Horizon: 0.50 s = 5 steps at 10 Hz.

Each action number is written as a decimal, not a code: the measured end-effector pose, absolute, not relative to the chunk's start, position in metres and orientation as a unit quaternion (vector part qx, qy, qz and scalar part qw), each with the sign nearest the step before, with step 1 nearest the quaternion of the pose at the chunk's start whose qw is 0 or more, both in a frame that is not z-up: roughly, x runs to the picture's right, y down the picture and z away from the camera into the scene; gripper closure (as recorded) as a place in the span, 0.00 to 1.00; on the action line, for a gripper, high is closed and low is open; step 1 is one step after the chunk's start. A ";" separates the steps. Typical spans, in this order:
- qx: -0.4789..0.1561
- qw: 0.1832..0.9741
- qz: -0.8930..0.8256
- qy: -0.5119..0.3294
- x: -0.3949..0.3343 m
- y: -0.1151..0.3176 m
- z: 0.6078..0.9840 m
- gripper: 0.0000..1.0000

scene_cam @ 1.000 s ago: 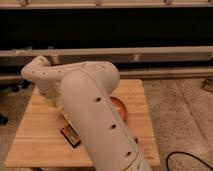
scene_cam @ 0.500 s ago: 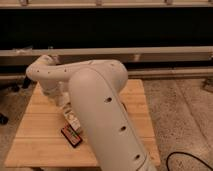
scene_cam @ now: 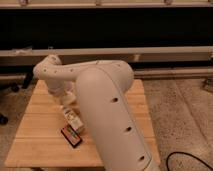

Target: Place the white sponge in the ceramic bowl

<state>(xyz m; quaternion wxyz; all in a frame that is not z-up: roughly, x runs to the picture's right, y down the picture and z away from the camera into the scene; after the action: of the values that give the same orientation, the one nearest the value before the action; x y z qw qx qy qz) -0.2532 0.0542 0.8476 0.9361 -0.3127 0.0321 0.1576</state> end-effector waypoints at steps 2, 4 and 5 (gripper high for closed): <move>-0.309 0.935 0.173 0.032 -0.230 0.046 0.855 0.97; -0.307 0.933 0.184 0.032 -0.220 0.040 0.861 0.99; -0.307 0.932 0.191 0.032 -0.215 0.041 0.862 1.00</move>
<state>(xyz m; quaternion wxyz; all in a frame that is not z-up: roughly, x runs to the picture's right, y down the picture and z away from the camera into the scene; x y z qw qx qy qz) -0.2150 0.0410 0.8618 0.9317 -0.3074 0.0316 0.1909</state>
